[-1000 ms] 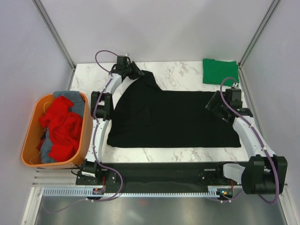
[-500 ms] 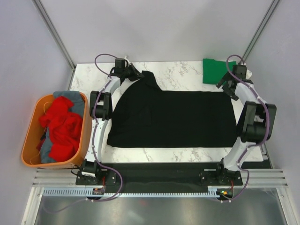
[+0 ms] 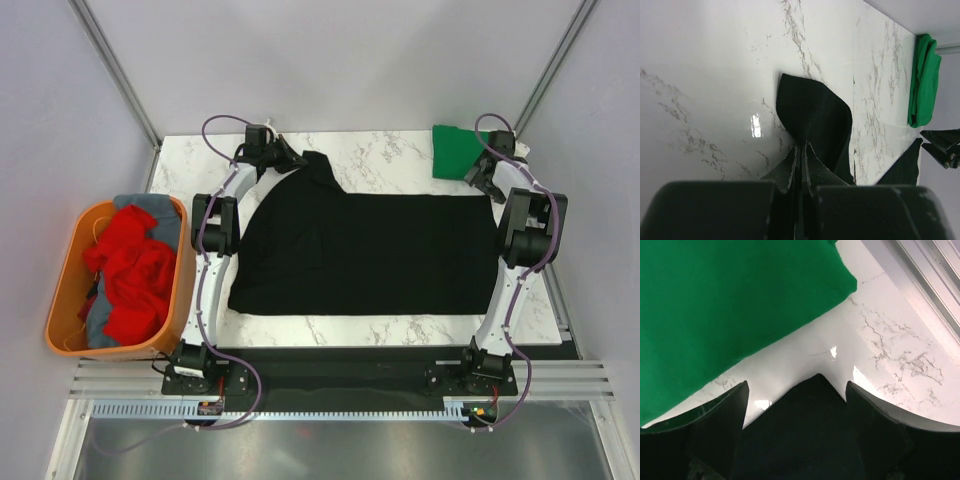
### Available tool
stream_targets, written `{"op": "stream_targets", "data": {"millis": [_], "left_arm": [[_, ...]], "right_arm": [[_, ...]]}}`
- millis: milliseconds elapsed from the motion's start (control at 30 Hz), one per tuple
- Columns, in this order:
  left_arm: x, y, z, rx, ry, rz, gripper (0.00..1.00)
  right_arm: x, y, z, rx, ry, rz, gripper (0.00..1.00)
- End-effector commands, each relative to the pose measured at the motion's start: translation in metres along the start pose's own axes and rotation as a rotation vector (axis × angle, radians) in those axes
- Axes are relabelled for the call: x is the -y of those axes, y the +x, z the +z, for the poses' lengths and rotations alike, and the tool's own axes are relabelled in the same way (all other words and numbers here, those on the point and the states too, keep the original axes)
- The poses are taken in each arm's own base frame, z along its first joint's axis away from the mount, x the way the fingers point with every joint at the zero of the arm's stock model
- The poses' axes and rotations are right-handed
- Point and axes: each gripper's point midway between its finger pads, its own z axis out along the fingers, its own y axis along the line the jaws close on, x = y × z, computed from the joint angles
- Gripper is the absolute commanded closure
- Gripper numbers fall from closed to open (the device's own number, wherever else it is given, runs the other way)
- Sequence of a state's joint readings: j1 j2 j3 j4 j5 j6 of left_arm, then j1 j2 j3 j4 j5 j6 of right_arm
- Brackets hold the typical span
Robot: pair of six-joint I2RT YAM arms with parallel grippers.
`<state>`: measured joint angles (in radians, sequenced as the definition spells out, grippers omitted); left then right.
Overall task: Fold and stack the t-shirts
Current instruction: Fold the tshirt
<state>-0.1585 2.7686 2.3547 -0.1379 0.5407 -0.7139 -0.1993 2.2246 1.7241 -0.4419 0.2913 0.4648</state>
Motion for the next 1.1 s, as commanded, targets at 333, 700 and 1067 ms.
{"op": "stream_targets", "data": {"millis": [333,700,1067], "left_arm": [[-0.009,0.01,-0.002,-0.026,-0.049,-0.035,0.98],[0.032,0.002,-0.039,-0.011,-0.016,-0.04,0.98],[0.109,0.027,-0.131,0.035,-0.067,0.116,0.98]], "right_arm": [[0.008,0.007,0.011,0.015,0.016,0.023,0.66],[0.003,-0.001,-0.035,0.053,-0.021,0.049,1.0],[0.022,0.01,-0.121,0.094,-0.131,0.117,1.0]]}}
